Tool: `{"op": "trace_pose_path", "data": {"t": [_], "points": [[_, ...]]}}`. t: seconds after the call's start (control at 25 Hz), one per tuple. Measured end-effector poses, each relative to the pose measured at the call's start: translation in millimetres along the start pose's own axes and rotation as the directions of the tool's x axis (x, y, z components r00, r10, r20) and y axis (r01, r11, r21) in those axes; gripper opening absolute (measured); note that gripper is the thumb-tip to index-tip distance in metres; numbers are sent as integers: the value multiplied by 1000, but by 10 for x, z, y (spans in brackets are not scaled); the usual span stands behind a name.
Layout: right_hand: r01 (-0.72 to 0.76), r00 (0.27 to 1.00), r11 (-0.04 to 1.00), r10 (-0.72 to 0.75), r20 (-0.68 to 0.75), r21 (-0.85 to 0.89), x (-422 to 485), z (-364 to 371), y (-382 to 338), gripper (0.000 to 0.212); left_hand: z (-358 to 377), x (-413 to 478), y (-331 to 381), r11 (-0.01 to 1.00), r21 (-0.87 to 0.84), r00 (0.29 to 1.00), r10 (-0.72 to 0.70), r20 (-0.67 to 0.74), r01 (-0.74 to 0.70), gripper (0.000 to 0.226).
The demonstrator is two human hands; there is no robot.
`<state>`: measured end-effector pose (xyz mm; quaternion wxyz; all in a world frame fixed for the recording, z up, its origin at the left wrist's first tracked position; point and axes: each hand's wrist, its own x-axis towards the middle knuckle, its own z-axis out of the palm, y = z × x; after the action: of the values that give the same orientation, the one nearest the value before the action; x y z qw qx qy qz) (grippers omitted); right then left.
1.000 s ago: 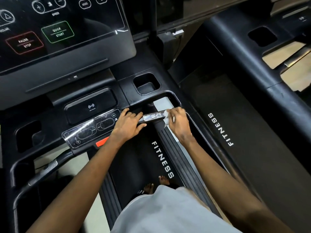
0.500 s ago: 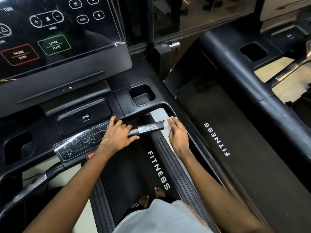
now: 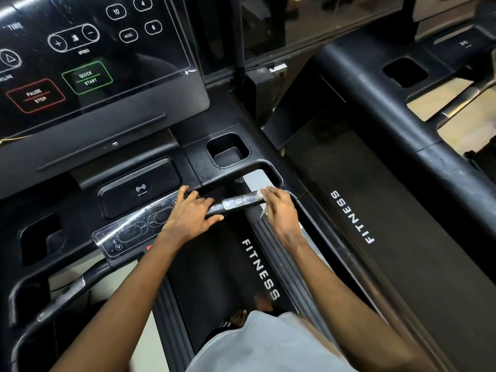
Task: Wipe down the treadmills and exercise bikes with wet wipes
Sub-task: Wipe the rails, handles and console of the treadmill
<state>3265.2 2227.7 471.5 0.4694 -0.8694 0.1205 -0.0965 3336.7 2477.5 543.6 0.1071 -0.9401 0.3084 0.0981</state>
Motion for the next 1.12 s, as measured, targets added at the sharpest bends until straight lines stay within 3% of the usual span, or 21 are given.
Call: {"op": "trace_pose_path", "data": {"t": [0.04, 0.16, 0.24, 0.32, 0.4, 0.52, 0.64, 0.72, 0.84, 0.92, 1.04, 1.12], "points": [[-74, 996, 987, 80, -40, 140, -59, -9, 20, 23, -9, 2, -2, 1000, -3, 1000, -5, 5, 5, 71], [-58, 965, 987, 94, -244, 151, -155, 70, 51, 16, -21, 1, 24, 1000, 18, 1000, -16, 19, 16, 70], [-162, 905, 947, 254, -342, 276, -109, 111, -21, 14, -26, -6, 29, 999, 28, 999, -18, 39, 17, 69], [-178, 910, 949, 259, -323, 259, -56, 72, -62, 16, -19, -14, 15, 999, 45, 998, -17, 53, 15, 67], [-114, 958, 989, 135, -252, 96, 27, -52, -19, 22, -18, -16, 15, 998, 55, 997, -19, 70, 15, 66], [-72, 983, 995, 59, -175, -65, 106, -84, -9, 27, -47, -10, 44, 999, 39, 996, -27, 83, 24, 67], [77, 996, 993, -81, -42, -90, 29, 66, -138, 28, -62, -11, 35, 999, 21, 996, -27, 80, 26, 69], [63, 997, 998, -64, -40, -33, 34, 35, -113, 25, -61, -3, 28, 1000, 16, 996, -24, 91, 22, 70], [-174, 972, 951, 208, -111, 257, 74, -63, -93, 11, -41, 4, 21, 1000, 4, 997, -25, 79, 25, 70], [-142, 987, 944, 158, -30, 298, -15, 49, -216, 9, -30, -4, 17, 1000, 5, 998, -18, 58, 17, 70], [101, 995, 995, -101, 4, 4, -121, 207, -189, 16, -18, -2, 22, 1000, -2, 999, -13, 38, 13, 70], [75, 992, 993, -83, -94, -88, -6, 101, -48, 23, -20, -7, 24, 1000, -8, 1000, -3, 14, 3, 68]]}}
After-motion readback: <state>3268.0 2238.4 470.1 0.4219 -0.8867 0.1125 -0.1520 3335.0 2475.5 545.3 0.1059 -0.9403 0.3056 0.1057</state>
